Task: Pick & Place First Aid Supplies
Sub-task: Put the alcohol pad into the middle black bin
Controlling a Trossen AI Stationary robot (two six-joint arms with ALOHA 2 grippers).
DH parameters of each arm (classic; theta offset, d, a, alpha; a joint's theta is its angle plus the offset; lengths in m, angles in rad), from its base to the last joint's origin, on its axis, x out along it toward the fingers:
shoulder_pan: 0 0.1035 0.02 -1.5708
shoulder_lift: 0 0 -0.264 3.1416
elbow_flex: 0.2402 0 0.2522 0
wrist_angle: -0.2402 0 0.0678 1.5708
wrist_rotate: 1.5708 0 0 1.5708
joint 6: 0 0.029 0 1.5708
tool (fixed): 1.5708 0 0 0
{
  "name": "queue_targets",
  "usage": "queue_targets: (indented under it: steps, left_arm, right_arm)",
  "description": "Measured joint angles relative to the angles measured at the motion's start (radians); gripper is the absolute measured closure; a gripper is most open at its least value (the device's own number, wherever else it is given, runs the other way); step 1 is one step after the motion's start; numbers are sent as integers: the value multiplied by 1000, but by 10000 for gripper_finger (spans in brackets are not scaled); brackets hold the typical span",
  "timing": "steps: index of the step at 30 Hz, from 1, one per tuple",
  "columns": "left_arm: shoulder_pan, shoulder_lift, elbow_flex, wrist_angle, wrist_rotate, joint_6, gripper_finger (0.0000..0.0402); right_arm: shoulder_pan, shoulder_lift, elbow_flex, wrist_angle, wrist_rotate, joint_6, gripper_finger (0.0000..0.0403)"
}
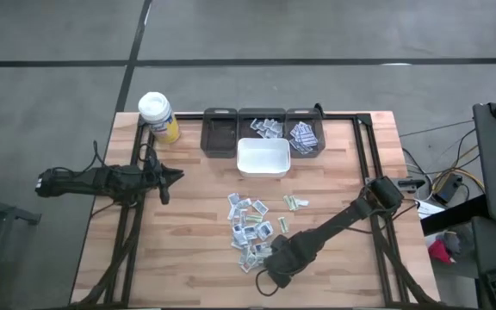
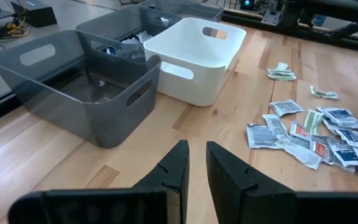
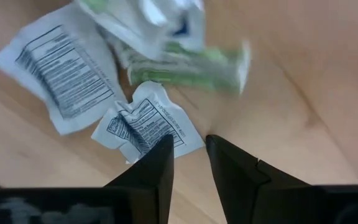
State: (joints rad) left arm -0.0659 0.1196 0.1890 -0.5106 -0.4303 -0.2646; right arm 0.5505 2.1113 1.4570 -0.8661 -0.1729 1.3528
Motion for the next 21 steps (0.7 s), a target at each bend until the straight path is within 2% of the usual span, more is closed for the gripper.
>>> queue_targets:
  steps: [6,13,21]
  left_arm:
    - [0,0,0,2,2,-1,348]
    - [0,0,0,2,3,-2,348]
    - [0,0,0,2,3,-2,348]
  right_arm:
    - [8,1,-3,-93,-15,-27,313]
    - [10,1,-4,-107,-15,-56,329]
    - [10,1,-5,-125,-12,-63,381]
